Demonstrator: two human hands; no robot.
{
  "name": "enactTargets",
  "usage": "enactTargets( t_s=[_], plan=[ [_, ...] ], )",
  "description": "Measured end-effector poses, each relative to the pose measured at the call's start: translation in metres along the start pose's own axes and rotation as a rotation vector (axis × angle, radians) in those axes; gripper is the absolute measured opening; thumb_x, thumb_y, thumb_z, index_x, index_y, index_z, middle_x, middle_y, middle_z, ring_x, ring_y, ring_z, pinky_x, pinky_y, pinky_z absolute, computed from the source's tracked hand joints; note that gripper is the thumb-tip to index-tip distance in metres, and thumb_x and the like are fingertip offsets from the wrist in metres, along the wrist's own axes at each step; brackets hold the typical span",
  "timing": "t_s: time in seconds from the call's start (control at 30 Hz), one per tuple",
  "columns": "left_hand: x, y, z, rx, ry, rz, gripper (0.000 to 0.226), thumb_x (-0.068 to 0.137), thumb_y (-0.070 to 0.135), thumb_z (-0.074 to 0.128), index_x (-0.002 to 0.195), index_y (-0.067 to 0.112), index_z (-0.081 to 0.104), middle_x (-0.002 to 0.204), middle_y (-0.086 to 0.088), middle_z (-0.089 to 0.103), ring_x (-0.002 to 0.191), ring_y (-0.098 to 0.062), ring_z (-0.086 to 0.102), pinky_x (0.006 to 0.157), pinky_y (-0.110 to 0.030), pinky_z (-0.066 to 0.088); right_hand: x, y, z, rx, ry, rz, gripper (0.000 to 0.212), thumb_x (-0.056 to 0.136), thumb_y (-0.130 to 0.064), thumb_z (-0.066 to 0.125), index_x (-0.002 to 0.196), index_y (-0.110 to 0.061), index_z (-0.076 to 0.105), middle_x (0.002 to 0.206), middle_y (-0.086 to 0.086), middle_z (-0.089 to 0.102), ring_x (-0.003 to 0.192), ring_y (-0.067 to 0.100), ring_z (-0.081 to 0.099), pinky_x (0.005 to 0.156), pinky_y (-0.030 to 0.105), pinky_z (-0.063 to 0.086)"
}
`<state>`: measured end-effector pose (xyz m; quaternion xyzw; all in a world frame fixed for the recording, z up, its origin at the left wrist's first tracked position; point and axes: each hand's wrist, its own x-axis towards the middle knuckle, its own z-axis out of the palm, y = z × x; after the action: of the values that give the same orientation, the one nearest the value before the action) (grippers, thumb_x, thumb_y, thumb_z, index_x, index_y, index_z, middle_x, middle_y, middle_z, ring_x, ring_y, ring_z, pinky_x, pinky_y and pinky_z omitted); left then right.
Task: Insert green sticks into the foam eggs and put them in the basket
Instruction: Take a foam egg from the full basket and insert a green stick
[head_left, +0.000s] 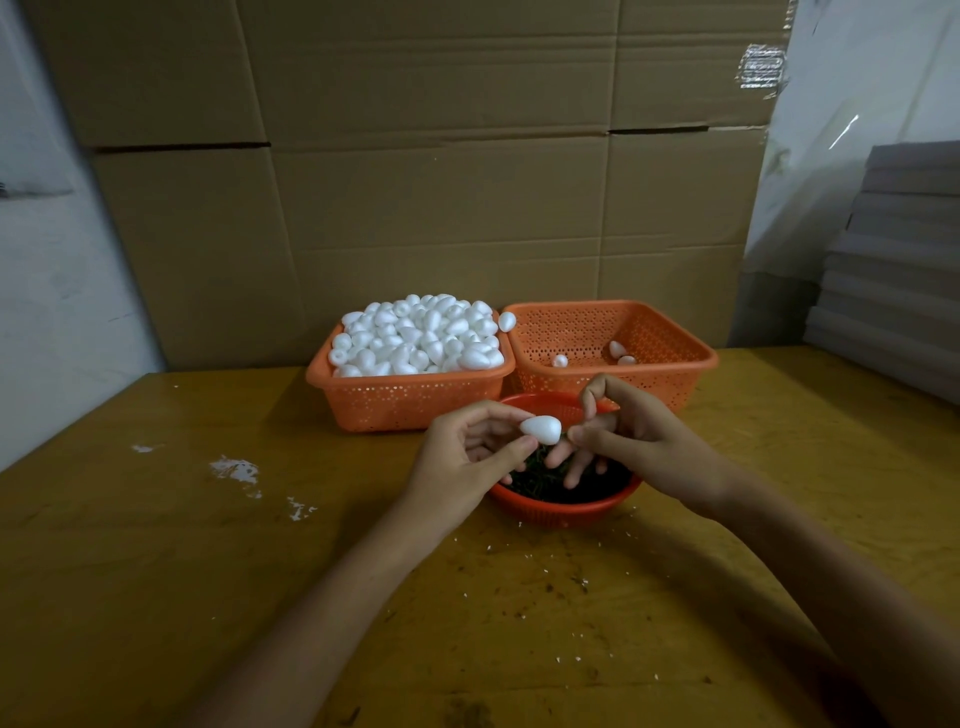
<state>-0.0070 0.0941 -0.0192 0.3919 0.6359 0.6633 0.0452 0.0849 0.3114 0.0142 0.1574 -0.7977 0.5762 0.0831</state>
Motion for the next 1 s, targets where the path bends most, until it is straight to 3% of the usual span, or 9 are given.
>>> enactTargets(
  t_s=[0.27, 0.47, 0.63, 0.77, 1.0],
  plan=[
    [-0.001, 0.002, -0.001, -0.012, -0.026, 0.022, 0.024, 0.097, 0.005, 0.072, 0.117, 0.017, 0.075, 0.104, -0.007, 0.078, 0.084, -0.019, 0.072, 0.066, -0.026, 0.057, -0.001, -0.003, 0.004, -0.05, -0.036, 0.015, 0.022, 0.102, -0.005, 0.057, 0.111, 0.006, 0.04, 0.105, 0.015, 0.079, 0.087, 0.034, 0.077, 0.076, 0.024, 0.058],
    [-0.002, 0.004, -0.001, 0.02, -0.042, 0.02, 0.032, 0.099, -0.001, 0.067, 0.124, 0.018, 0.074, 0.109, -0.006, 0.078, 0.084, -0.017, 0.072, 0.068, -0.027, 0.056, -0.001, -0.002, 0.006, -0.108, -0.066, 0.016, 0.022, 0.102, -0.001, 0.058, 0.112, 0.007, 0.041, 0.108, 0.015, 0.079, 0.091, 0.038, 0.076, 0.088, 0.04, 0.062],
    [-0.003, 0.005, 0.004, 0.024, 0.032, -0.009, 0.052, 0.098, 0.004, 0.07, 0.144, 0.023, 0.056, 0.11, 0.001, 0.076, 0.081, -0.012, 0.071, 0.068, -0.027, 0.057, 0.0, -0.002, 0.006, -0.11, -0.029, 0.024, 0.022, 0.102, -0.004, 0.059, 0.112, 0.006, 0.041, 0.108, 0.015, 0.079, 0.094, 0.039, 0.075, 0.093, 0.04, 0.06],
    [-0.003, 0.005, 0.005, 0.031, 0.043, -0.024, 0.042, 0.096, 0.01, 0.074, 0.134, 0.023, 0.061, 0.11, -0.001, 0.076, 0.085, -0.02, 0.073, 0.067, -0.027, 0.056, 0.0, -0.001, 0.008, -0.108, -0.003, 0.02, 0.022, 0.101, -0.005, 0.059, 0.109, 0.004, 0.042, 0.108, 0.014, 0.079, 0.094, 0.038, 0.075, 0.095, 0.042, 0.06],
    [-0.004, 0.007, 0.003, 0.019, -0.007, 0.033, 0.027, 0.091, 0.01, 0.08, 0.116, 0.017, 0.073, 0.107, -0.004, 0.077, 0.087, -0.021, 0.071, 0.066, -0.03, 0.054, 0.001, 0.004, 0.013, -0.182, 0.075, 0.0, 0.017, 0.1, -0.003, 0.061, 0.107, 0.0, 0.047, 0.093, 0.003, 0.079, 0.093, 0.029, 0.076, 0.098, 0.045, 0.059]
  ],
)
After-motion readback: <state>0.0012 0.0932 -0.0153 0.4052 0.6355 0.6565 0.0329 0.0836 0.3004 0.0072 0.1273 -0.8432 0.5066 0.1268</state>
